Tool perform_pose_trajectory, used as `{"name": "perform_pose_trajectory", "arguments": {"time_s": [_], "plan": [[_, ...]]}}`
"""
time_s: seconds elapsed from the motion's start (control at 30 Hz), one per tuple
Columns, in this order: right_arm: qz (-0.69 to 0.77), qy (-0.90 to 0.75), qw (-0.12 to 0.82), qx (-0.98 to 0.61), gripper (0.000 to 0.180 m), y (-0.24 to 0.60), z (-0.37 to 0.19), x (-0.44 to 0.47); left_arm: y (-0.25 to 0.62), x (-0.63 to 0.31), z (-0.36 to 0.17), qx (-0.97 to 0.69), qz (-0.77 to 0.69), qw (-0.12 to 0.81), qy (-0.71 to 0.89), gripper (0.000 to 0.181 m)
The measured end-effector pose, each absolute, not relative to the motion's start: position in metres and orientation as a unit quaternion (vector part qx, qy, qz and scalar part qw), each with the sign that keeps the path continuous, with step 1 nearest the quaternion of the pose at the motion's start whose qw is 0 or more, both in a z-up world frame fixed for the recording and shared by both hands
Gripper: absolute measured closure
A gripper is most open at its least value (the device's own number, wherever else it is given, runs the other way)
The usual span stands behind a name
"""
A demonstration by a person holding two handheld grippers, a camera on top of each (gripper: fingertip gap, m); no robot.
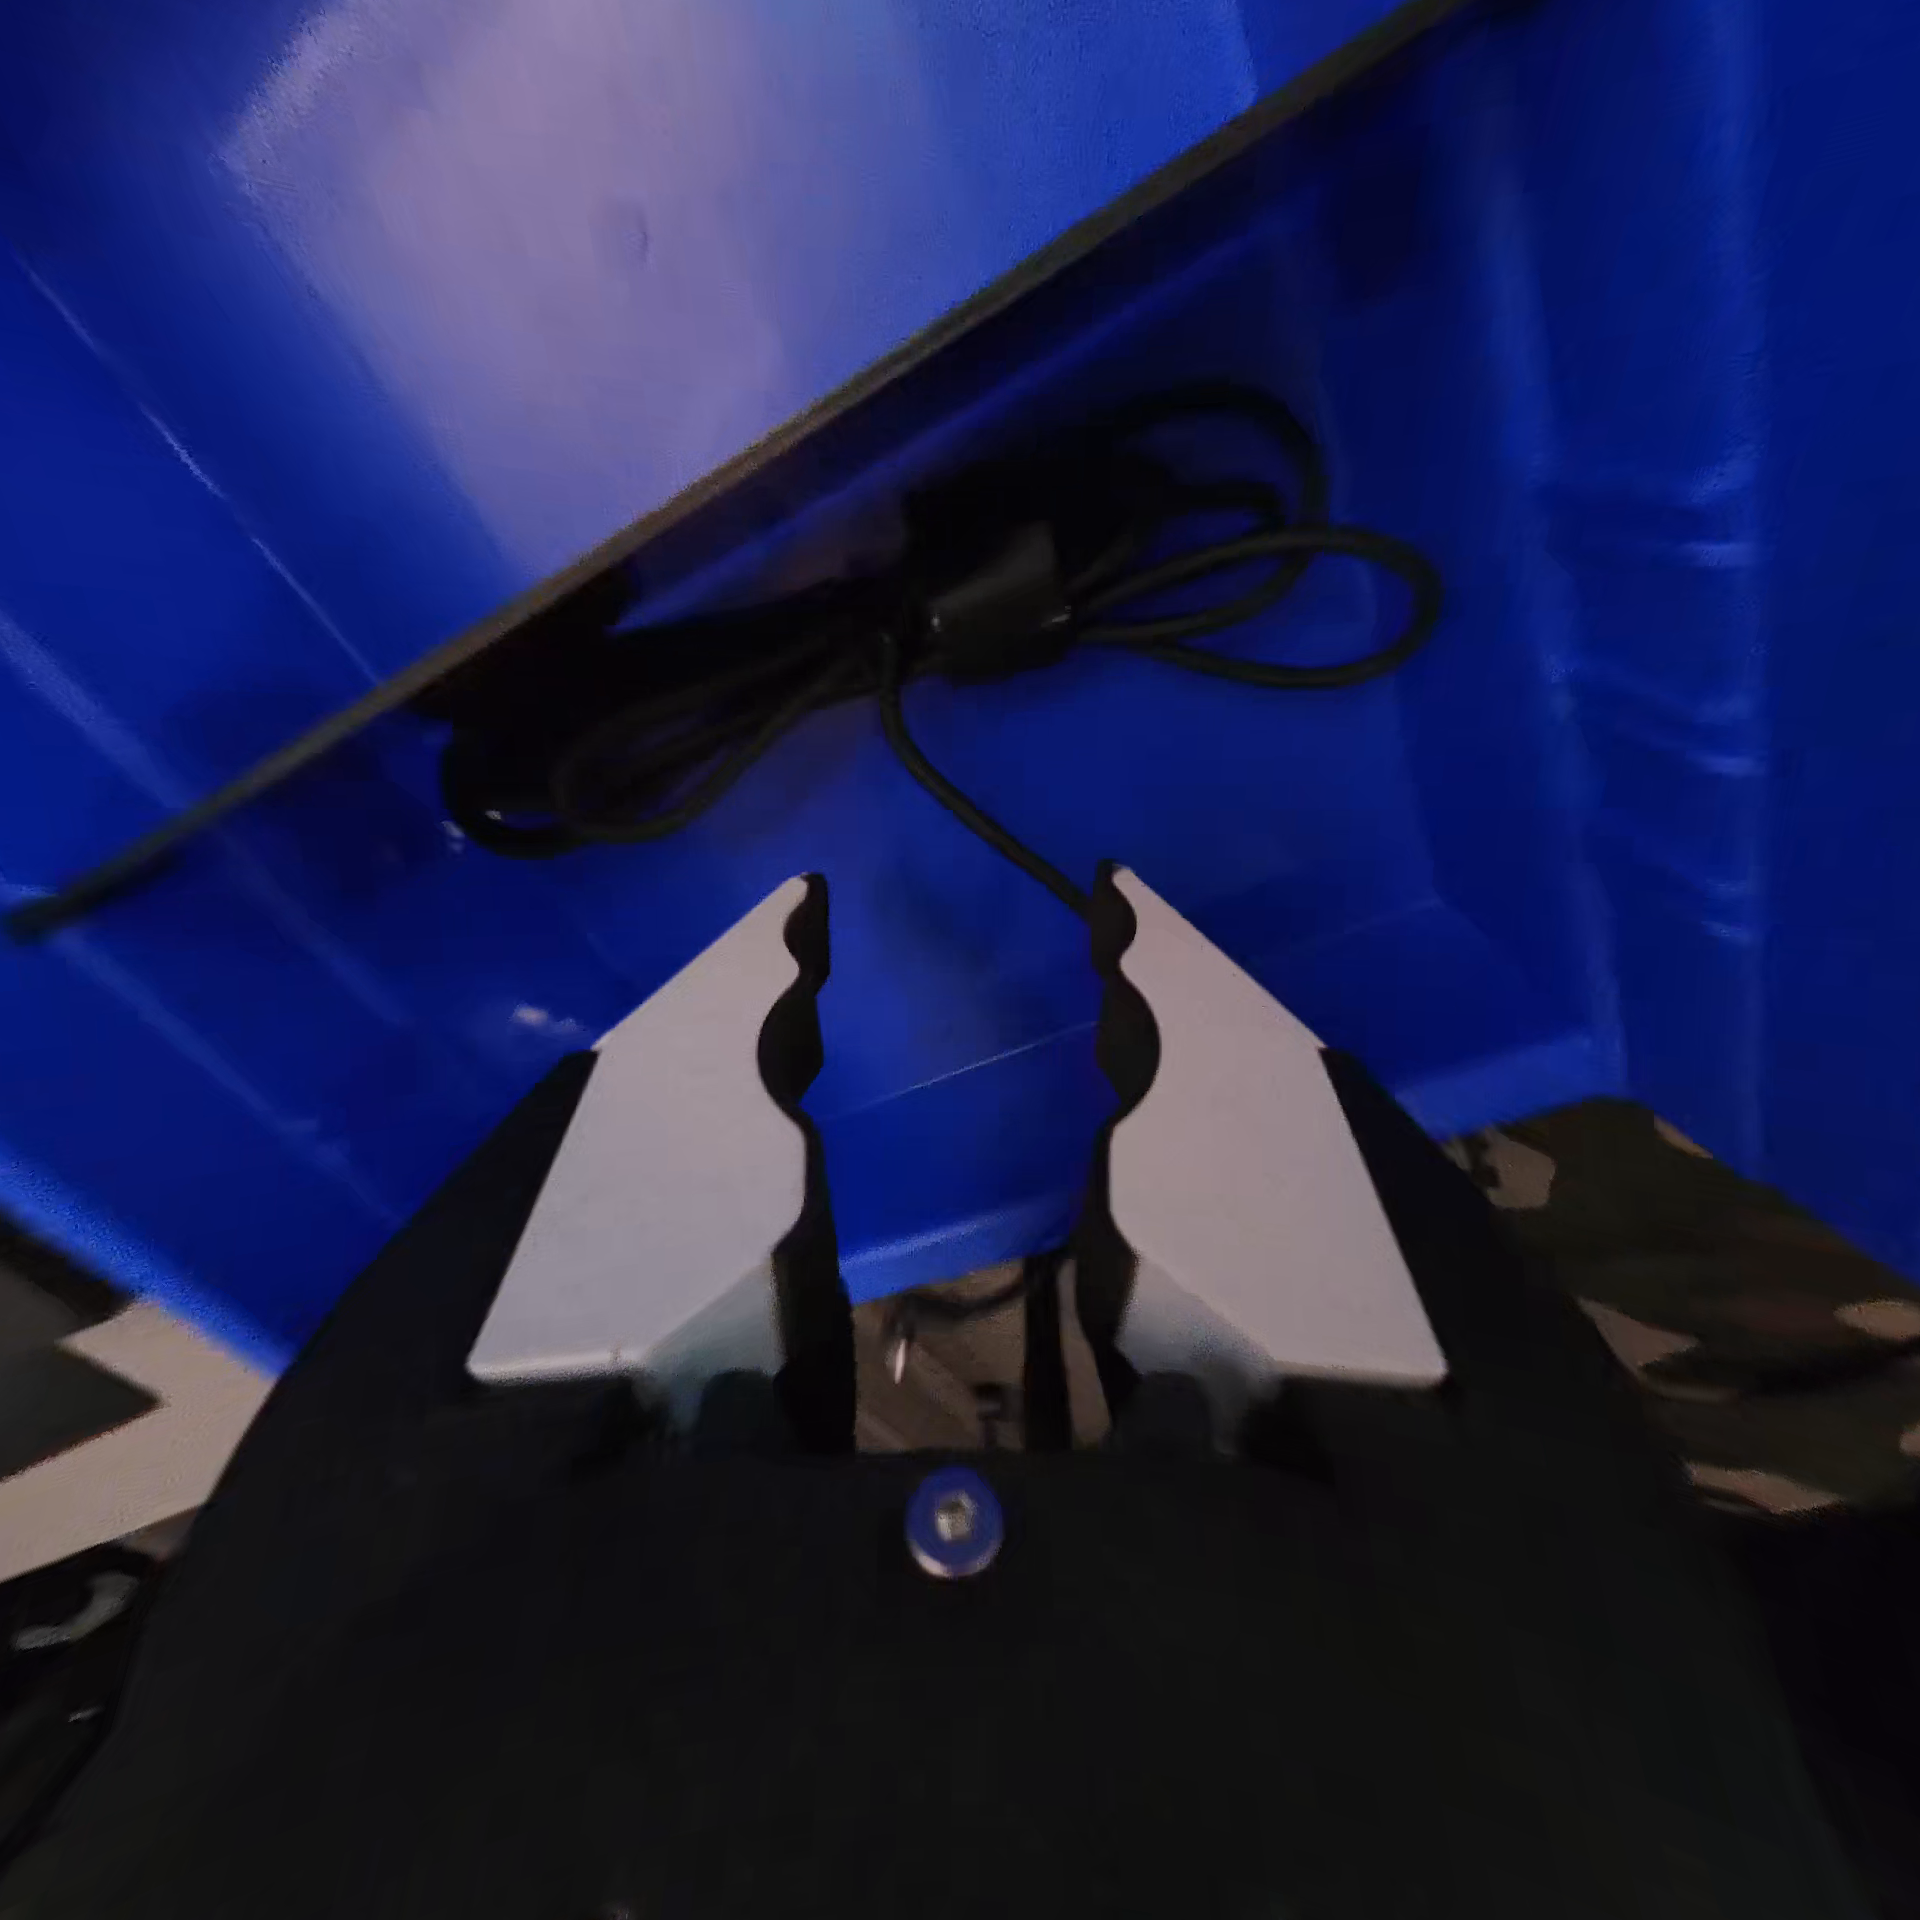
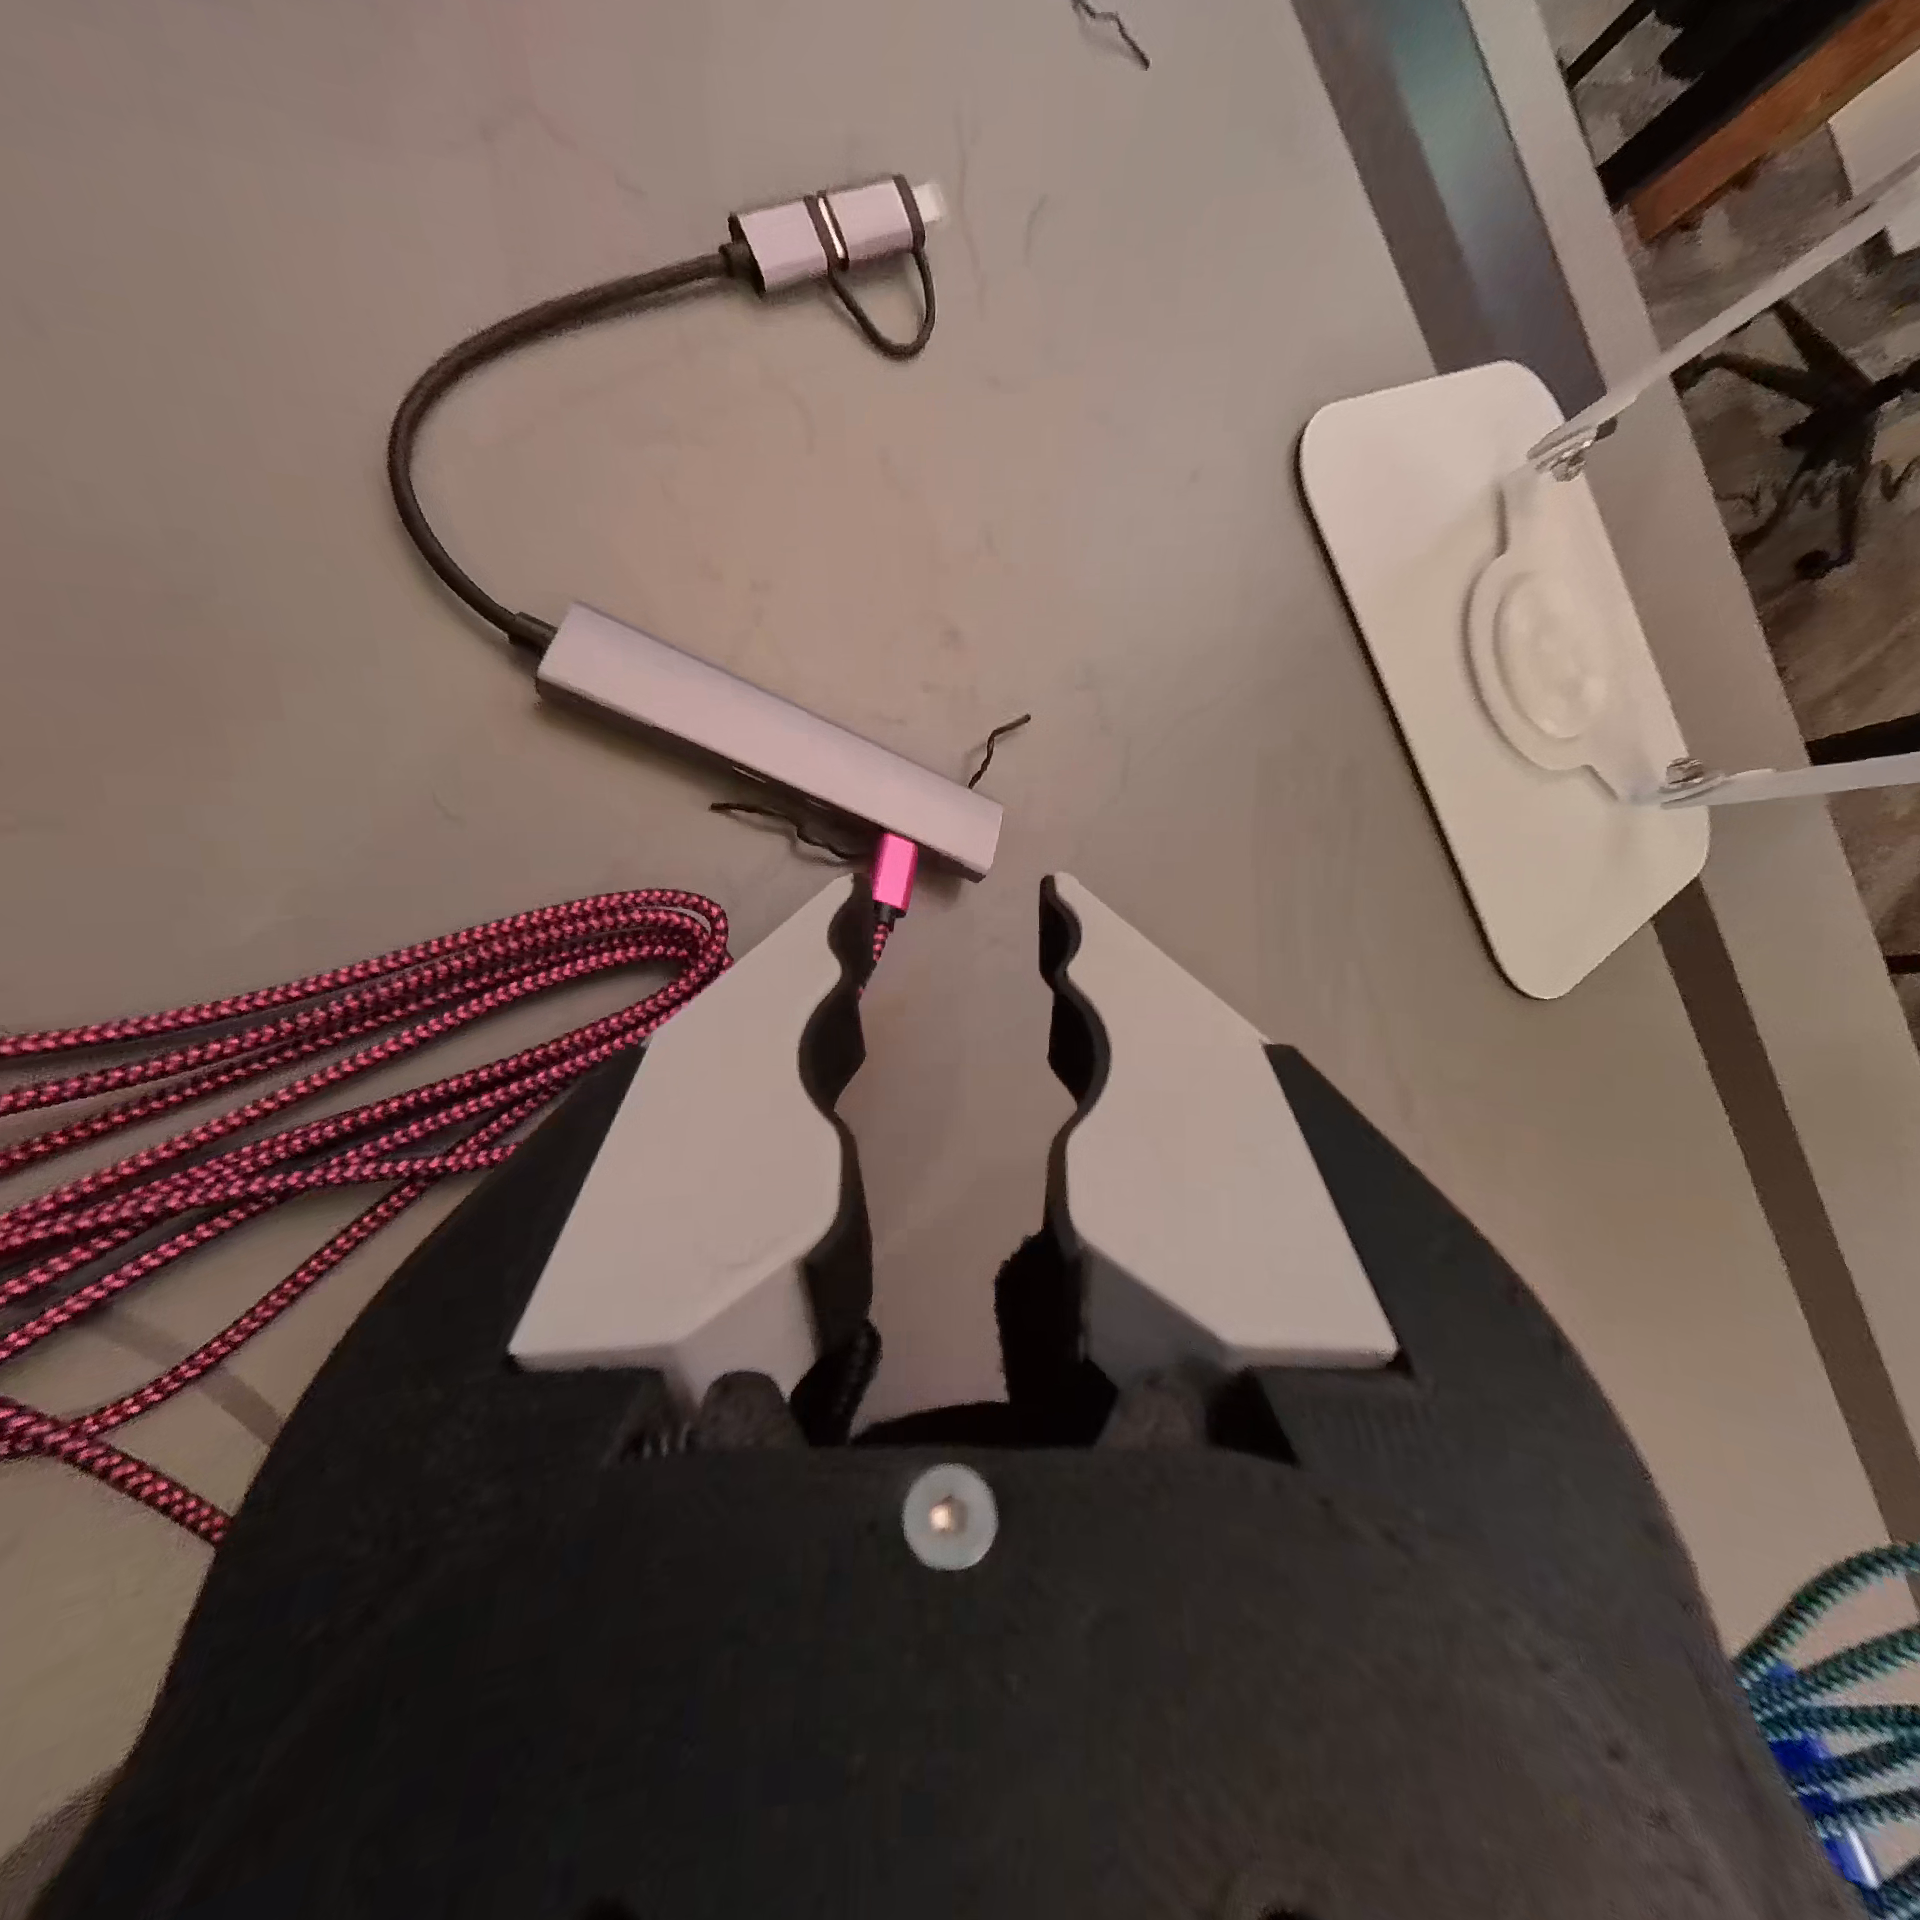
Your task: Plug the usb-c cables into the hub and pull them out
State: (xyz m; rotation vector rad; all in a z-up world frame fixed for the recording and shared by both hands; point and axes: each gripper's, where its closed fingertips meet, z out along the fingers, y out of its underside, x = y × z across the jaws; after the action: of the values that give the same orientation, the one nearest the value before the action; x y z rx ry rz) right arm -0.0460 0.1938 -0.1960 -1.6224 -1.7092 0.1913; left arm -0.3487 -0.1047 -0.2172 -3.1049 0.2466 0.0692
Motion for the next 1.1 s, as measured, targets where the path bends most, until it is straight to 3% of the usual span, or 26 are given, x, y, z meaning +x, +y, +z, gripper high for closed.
{"name": "perform_pose_trajectory", "arguments": {"time_s": [0.07,0.13,0.2,0.43,0.6,0.7,0.9,1.1], "plan": [[0.074,-0.670,0.384,-0.631,0.150,0.191,-0.189,-0.048,-0.103,-0.345,-0.234,-0.998,-0.006,0.020,0.053,0.135],[0.069,-0.671,0.391,-0.627,0.151,0.190,-0.182,-0.048,-0.099,-0.338,-0.244,-0.998,-0.038,0.028,0.038,0.168],[0.071,-0.667,0.399,-0.625,0.151,0.190,-0.171,-0.048,-0.098,-0.345,-0.240,-0.998,-0.019,0.042,0.033,0.181],[0.108,-0.635,0.448,-0.620,0.151,0.186,-0.118,-0.047,-0.088,-0.363,-0.171,-0.984,0.017,0.179,0.011,0.181],[0.180,-0.618,0.470,-0.604,0.147,0.165,-0.079,-0.057,-0.080,-0.365,-0.087,-0.947,0.081,0.308,0.034,0.181],[0.261,-0.606,0.465,-0.590,0.135,0.140,-0.054,-0.069,-0.071,-0.347,-0.032,-0.910,0.113,0.393,0.071,0.181],[0.487,-0.595,0.392,-0.504,0.111,0.051,-0.005,-0.108,-0.040,-0.264,0.029,-0.846,0.124,0.480,0.195,0.181],[0.707,-0.513,0.224,-0.433,0.110,-0.005,0.024,-0.117,-0.002,-0.189,0.042,-0.742,0.231,0.536,0.331,0.181]]}}
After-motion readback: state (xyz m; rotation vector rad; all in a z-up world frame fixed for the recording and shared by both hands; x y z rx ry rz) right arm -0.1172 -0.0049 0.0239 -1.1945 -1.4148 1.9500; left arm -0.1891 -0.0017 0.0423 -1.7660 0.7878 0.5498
